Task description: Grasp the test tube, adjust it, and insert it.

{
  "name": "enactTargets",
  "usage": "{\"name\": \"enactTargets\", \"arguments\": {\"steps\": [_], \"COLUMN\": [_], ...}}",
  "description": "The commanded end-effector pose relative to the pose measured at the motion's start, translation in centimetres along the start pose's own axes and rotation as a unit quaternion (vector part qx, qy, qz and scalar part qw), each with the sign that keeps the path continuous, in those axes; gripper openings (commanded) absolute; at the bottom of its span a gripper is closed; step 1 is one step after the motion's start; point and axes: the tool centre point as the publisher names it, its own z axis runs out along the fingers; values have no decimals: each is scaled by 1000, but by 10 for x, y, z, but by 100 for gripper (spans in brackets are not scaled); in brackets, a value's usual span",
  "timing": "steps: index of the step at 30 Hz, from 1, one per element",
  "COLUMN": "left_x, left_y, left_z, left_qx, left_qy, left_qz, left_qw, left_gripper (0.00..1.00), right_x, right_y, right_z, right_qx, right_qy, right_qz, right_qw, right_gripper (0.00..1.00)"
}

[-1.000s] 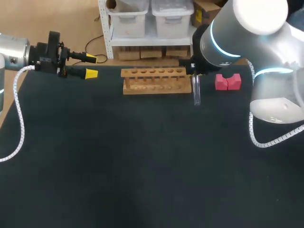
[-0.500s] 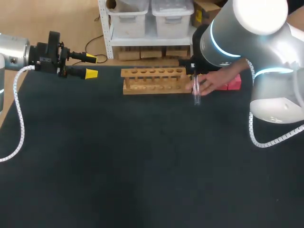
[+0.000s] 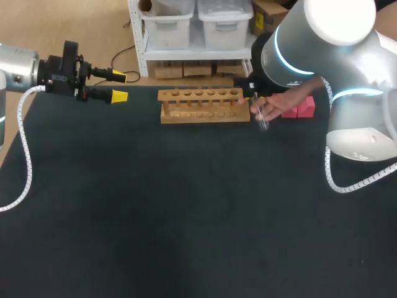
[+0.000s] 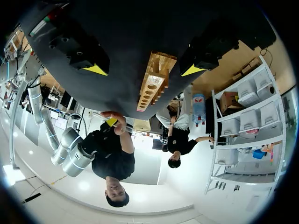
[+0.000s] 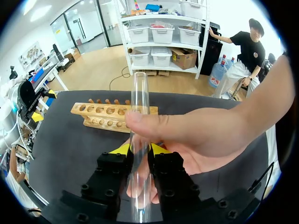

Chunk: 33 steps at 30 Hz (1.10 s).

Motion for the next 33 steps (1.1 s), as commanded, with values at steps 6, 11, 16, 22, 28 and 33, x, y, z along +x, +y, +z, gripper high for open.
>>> {"name": "enactTargets", "arguments": {"steps": [6, 11, 16, 22, 28, 33], "left_x": [1, 1, 1, 1, 1, 1], "left_y": [0, 0, 0, 0, 0, 0], "left_z": [0, 0, 0, 0, 0, 0], "left_qx": [0, 0, 0, 0, 0, 0], "left_qy": [-1, -1, -1, -1, -1, -1], "left_qz": [1, 1, 1, 1, 1, 1], "left_qw": [1000, 1000, 1000, 1000, 1000, 1000], "left_gripper": [100, 100, 100, 100, 100, 100], "right_x": [2, 2, 2, 2, 2, 2], "right_y": [0, 0, 0, 0, 1, 6], "right_z": [-1, -1, -1, -1, 3, 14], "right_qx": [1, 1, 1, 1, 1, 16], "right_qy": [-5, -5, -5, -5, -1, 8], "right_qz": [1, 1, 1, 1, -2, -7], "right_qw": [1000, 1000, 1000, 1000, 1000, 1000], "right_gripper": [0, 0, 0, 0, 0, 0]}}
